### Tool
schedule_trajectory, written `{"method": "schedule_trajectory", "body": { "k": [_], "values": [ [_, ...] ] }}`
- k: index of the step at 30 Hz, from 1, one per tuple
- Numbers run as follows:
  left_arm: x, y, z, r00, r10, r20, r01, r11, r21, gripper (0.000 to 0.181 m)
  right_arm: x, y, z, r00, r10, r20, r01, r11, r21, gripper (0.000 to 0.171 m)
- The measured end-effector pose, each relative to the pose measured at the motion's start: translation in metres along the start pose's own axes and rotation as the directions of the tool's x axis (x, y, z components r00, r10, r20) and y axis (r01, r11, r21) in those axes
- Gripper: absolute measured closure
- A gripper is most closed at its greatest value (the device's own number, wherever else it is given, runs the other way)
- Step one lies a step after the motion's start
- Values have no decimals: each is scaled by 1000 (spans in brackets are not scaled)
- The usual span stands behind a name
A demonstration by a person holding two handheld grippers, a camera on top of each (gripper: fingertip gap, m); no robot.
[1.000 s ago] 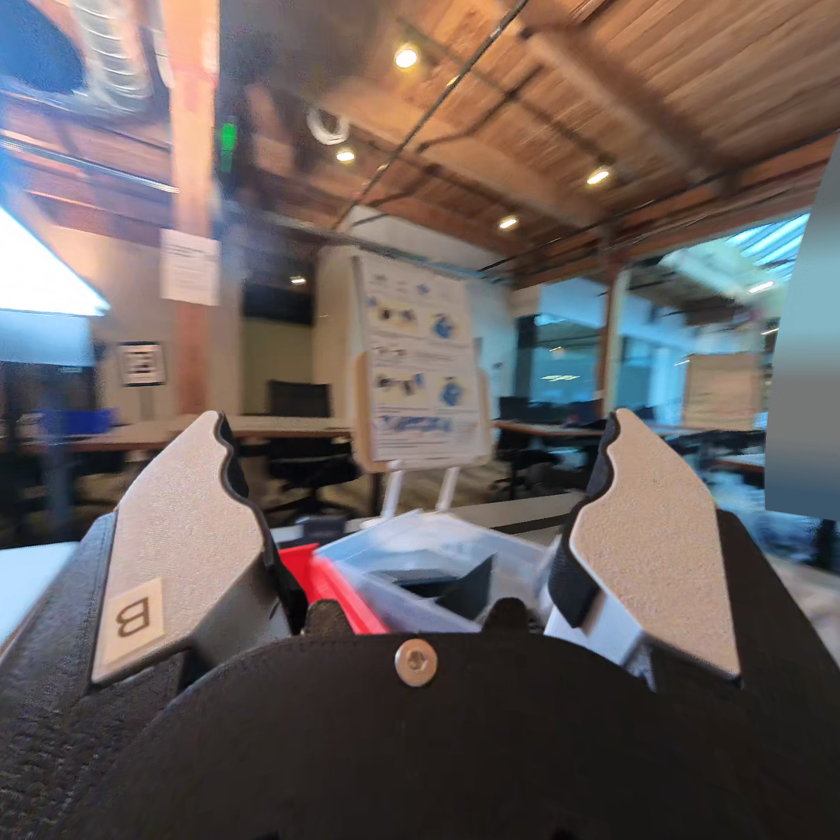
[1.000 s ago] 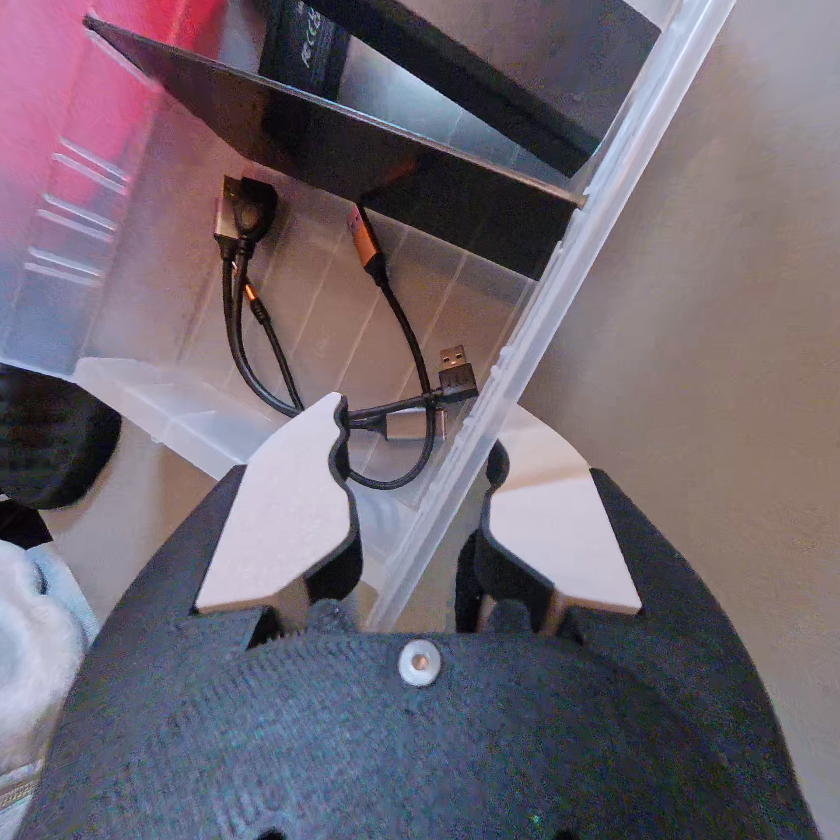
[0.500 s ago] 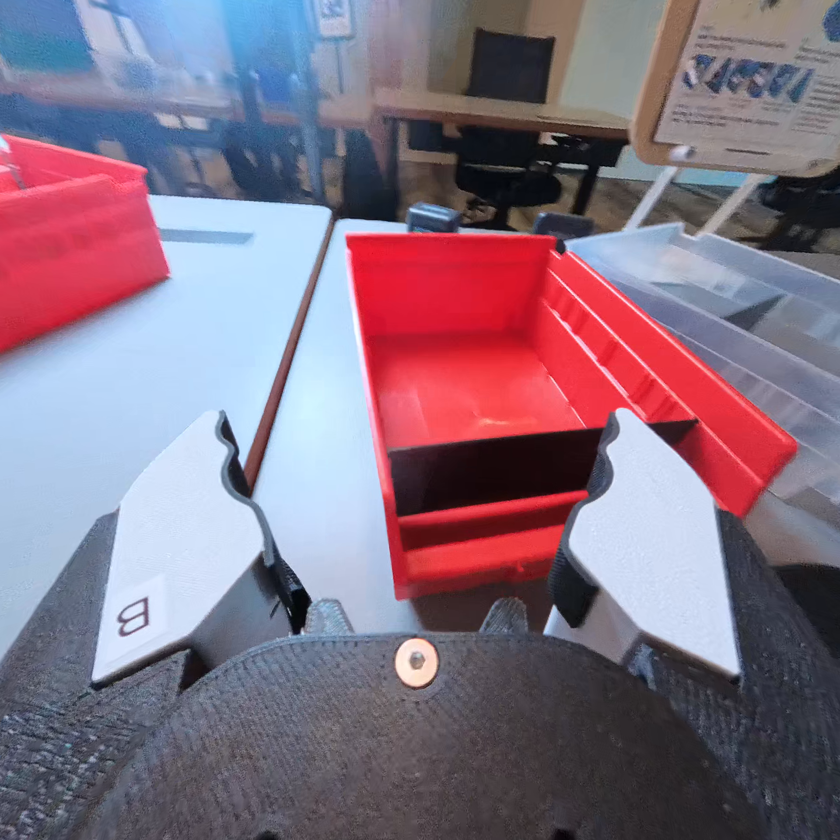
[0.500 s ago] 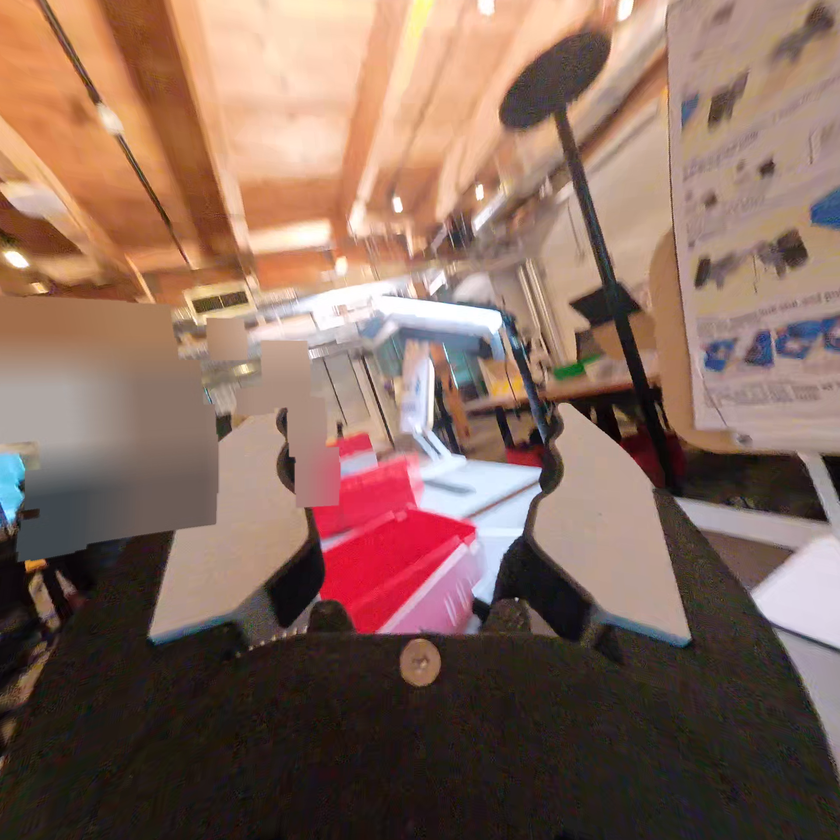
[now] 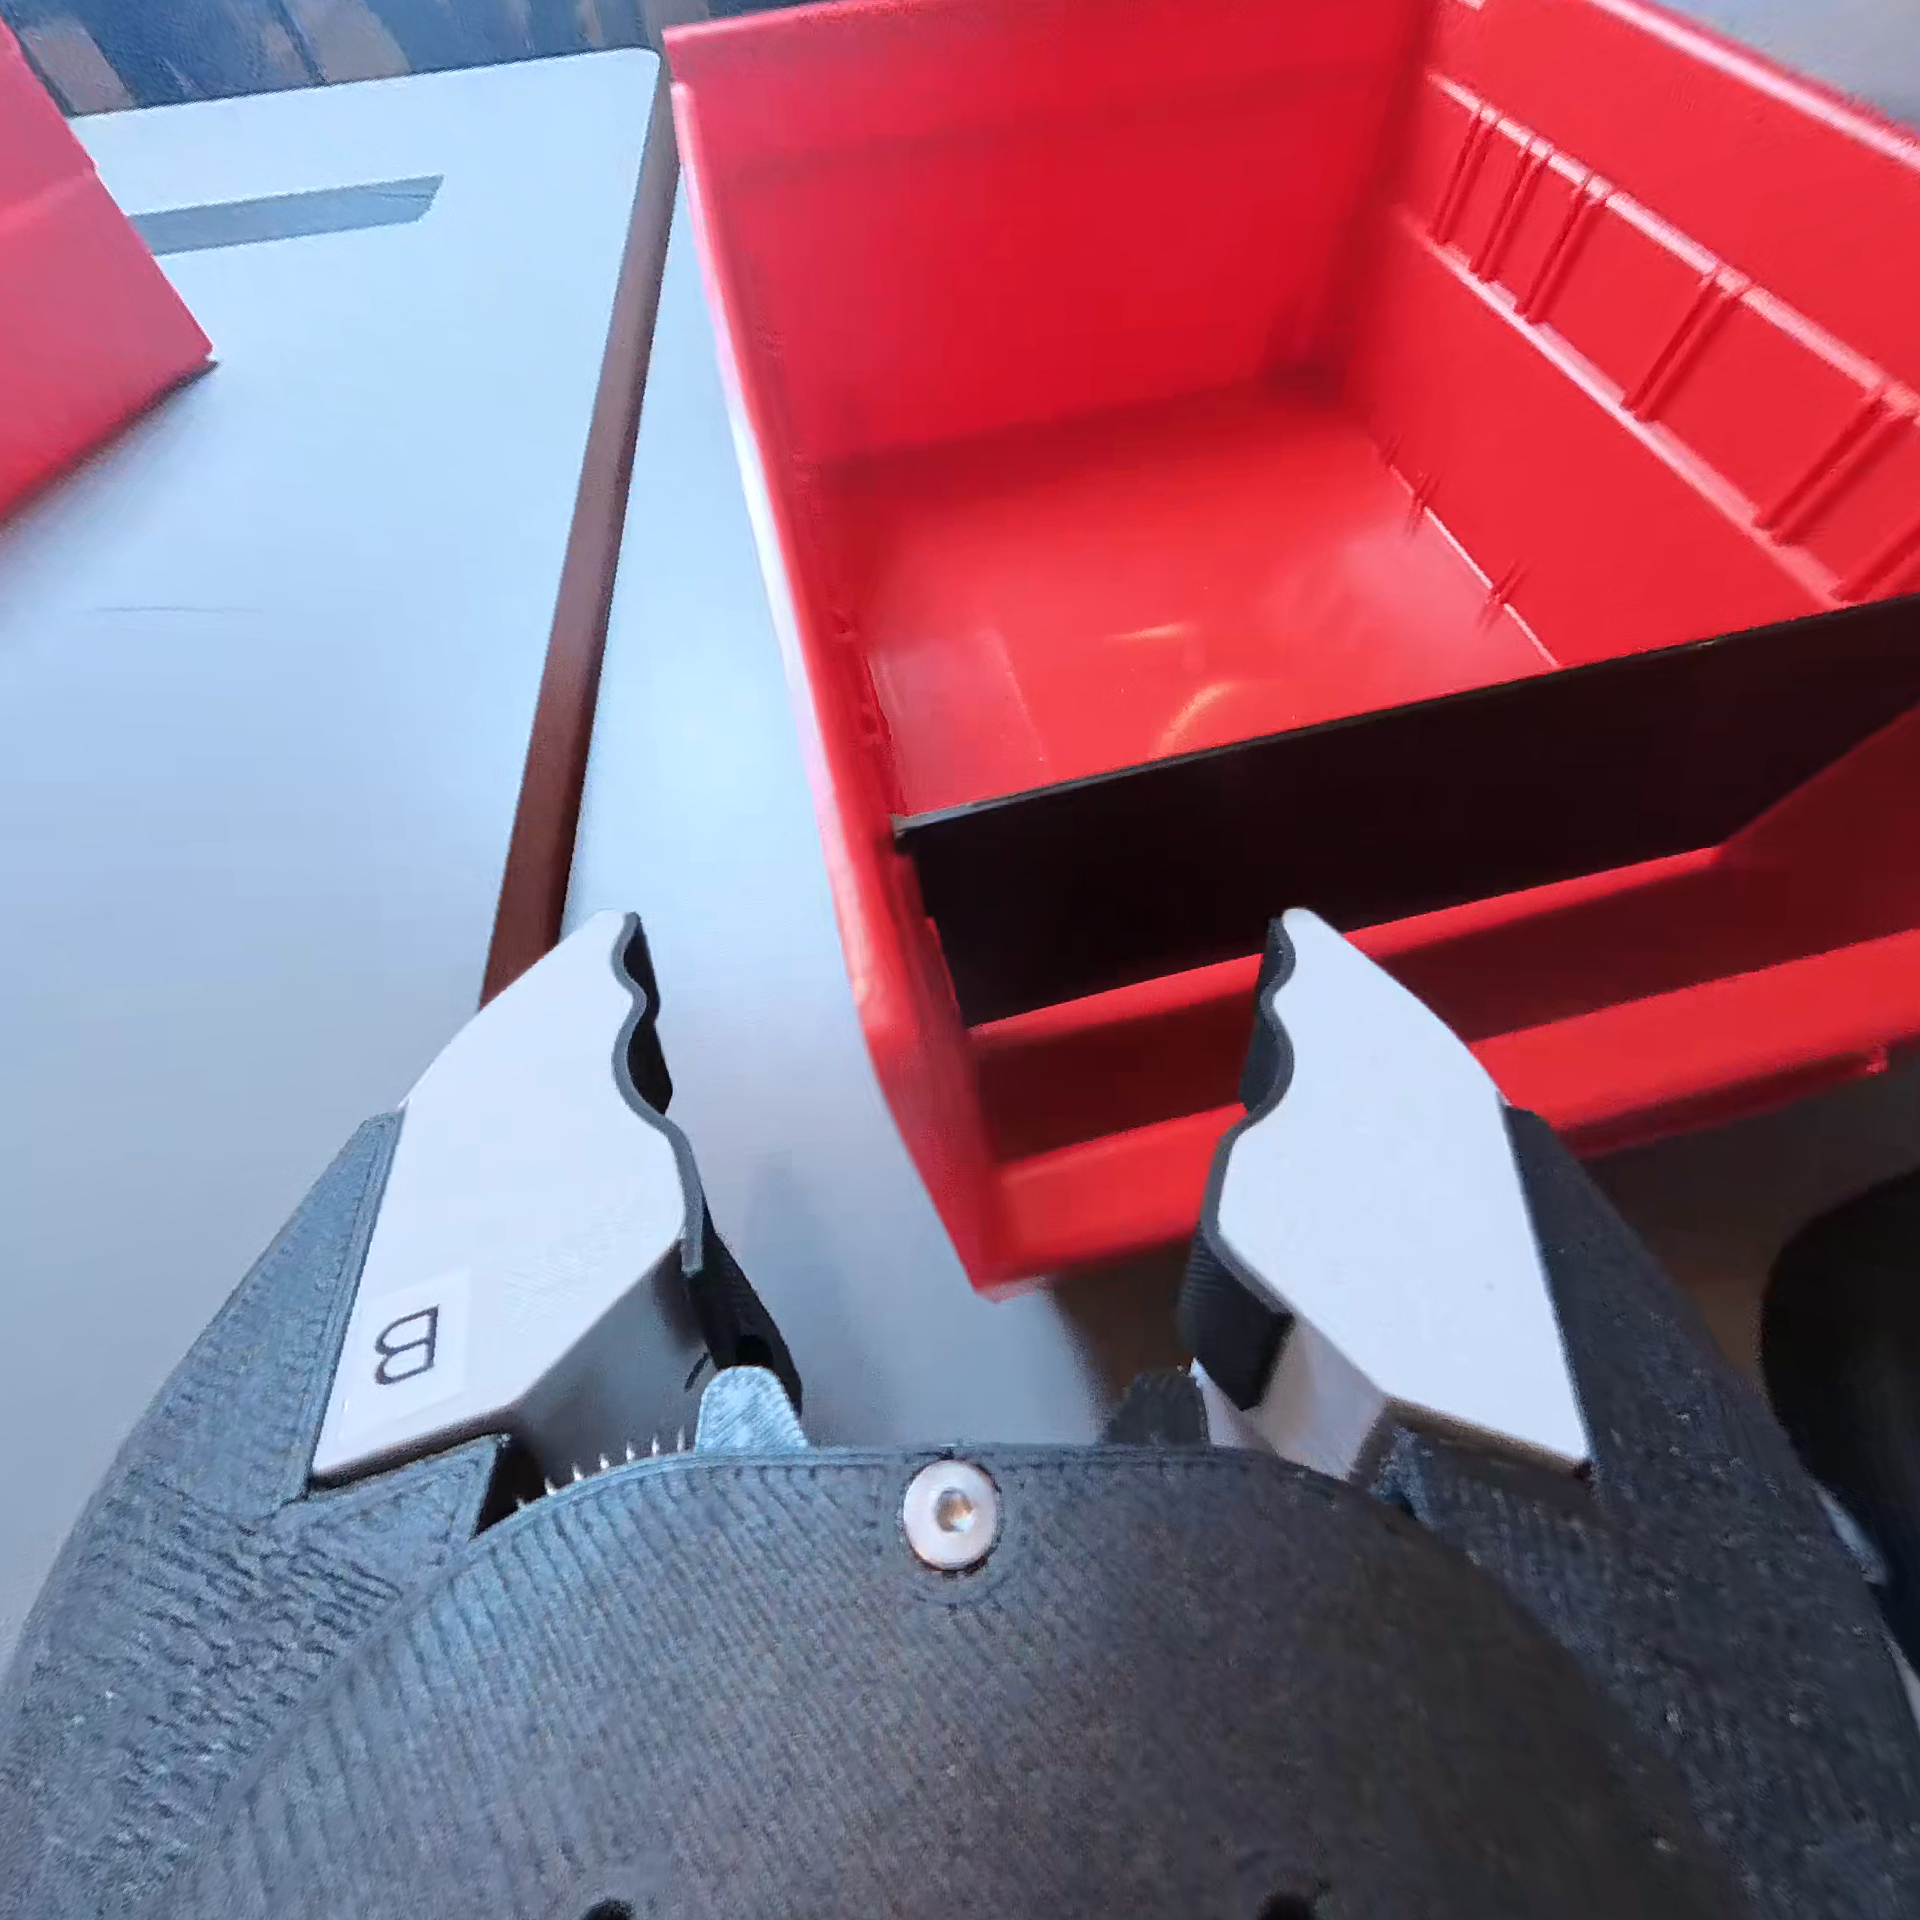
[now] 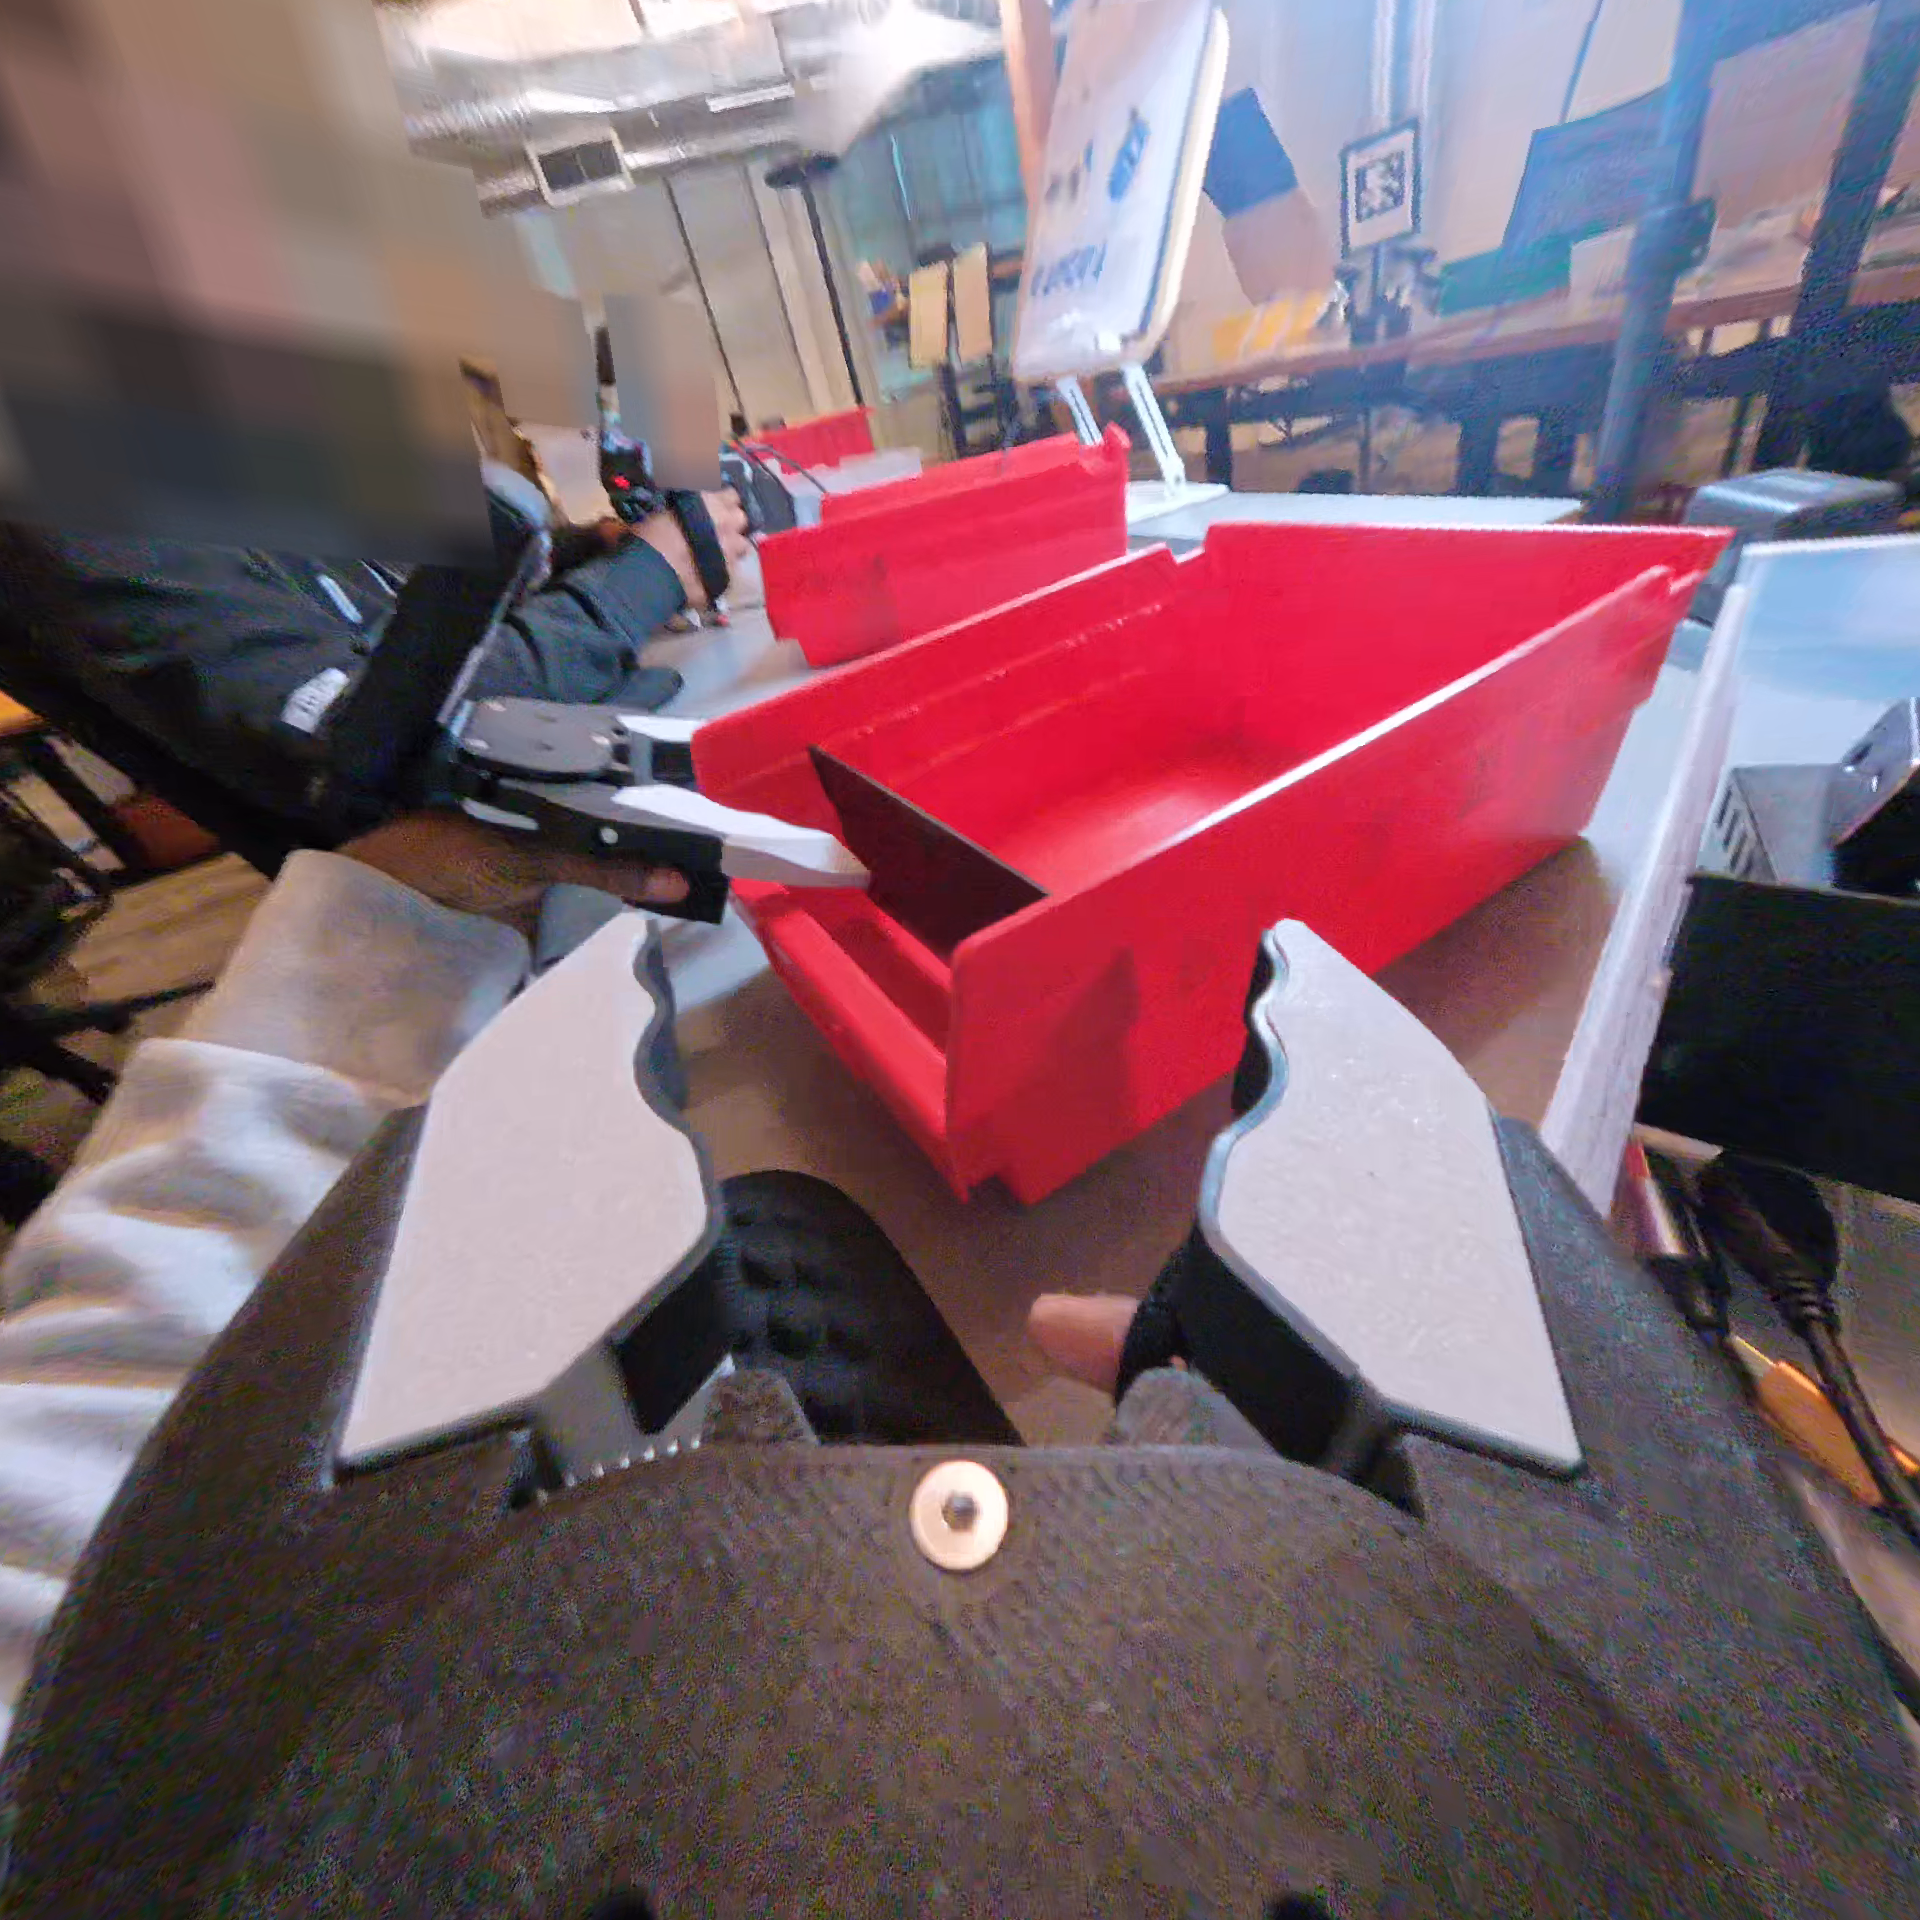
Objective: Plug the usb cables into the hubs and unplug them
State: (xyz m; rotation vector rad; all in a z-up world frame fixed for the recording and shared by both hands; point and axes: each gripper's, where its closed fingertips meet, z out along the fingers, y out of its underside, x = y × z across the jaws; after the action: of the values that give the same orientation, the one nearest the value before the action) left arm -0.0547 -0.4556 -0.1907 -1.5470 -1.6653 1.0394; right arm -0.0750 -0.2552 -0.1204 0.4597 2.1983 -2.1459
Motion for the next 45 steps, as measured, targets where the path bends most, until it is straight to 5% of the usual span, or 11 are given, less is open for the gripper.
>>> {"method": "schedule_trajectory", "body": {
  "k": [1,8,13,17,21,26,30,34,39,45],
  "values": [
    [0,1,4,1000,8,7,-8,1000,-5,72,0,5,4,999,-29,-24,29,999,-25,63],
    [7,-3,7,999,3,-42,-1,999,39,82,9,18,21,965,-179,-191,157,979,-127,59],
    [19,-9,4,993,26,-116,-16,996,84,118,24,33,32,938,-202,-282,132,959,-250,96],
    [18,-9,-3,996,47,-78,-43,998,44,141,49,35,33,874,-237,-424,105,944,-312,148],
    [24,-31,-24,994,98,-40,-95,992,86,150,61,7,27,792,-345,-504,252,936,-246,157],
    [36,-94,-71,991,114,68,-130,939,318,156,44,-60,6,762,-352,-544,381,923,-64,159],
    [71,-151,-109,971,173,165,-232,840,490,156,31,-127,-38,696,-400,-596,546,835,76,160],
    [134,-195,-112,961,219,171,-278,736,617,156,49,-166,-105,537,-438,-721,685,725,70,161],
    [245,-216,-73,959,284,11,-223,729,648,156,98,-168,-209,431,-377,-820,661,750,2,161],
    [393,-196,-15,921,232,-312,0,802,597,157,151,-140,-345,146,-336,-930,620,764,-179,163]
  ]
}}
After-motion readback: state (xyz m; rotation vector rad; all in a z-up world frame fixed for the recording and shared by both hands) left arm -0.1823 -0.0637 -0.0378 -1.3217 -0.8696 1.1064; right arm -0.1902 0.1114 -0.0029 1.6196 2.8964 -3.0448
